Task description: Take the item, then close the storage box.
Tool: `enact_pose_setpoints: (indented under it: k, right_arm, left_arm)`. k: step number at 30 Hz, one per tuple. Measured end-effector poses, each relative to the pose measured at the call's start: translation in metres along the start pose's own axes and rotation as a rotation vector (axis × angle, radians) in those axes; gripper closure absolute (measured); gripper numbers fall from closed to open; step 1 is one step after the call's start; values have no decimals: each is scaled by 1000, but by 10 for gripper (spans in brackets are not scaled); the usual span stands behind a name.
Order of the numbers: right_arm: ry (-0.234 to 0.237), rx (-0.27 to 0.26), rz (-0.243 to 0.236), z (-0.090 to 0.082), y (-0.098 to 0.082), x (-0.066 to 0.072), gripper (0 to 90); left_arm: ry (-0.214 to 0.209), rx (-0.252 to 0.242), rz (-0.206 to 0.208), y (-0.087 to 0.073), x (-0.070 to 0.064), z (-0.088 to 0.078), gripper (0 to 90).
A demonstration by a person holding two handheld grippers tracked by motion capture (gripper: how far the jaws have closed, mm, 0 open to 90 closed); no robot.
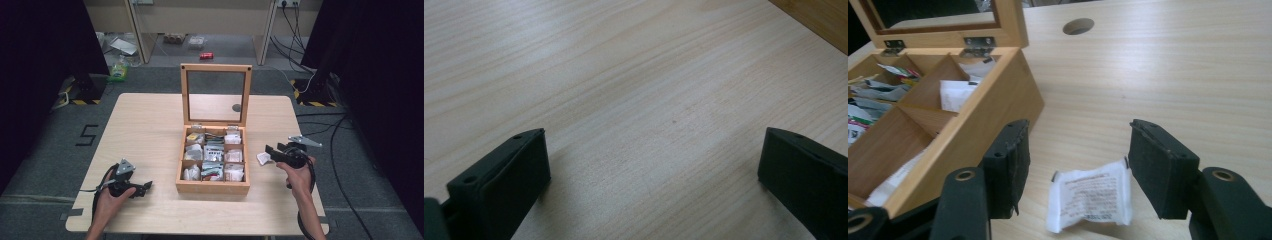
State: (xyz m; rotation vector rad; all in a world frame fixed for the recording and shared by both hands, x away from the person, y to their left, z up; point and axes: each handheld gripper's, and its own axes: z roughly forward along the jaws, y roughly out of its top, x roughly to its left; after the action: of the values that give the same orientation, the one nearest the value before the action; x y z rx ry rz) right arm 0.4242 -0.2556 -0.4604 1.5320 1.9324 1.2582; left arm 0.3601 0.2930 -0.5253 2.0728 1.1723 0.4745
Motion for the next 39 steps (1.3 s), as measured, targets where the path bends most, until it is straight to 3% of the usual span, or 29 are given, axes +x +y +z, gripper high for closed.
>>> enact_pose_setpoints:
  k: [23,39]
  right_arm:
    - [81,-18,-63,3,16,42,359]
    - [110,-44,-87,18,31,47,357]
  left_arm:
    - [0,-2,-1,0,0,0,0]
    - [1,-2,-1,0,0,0,0]
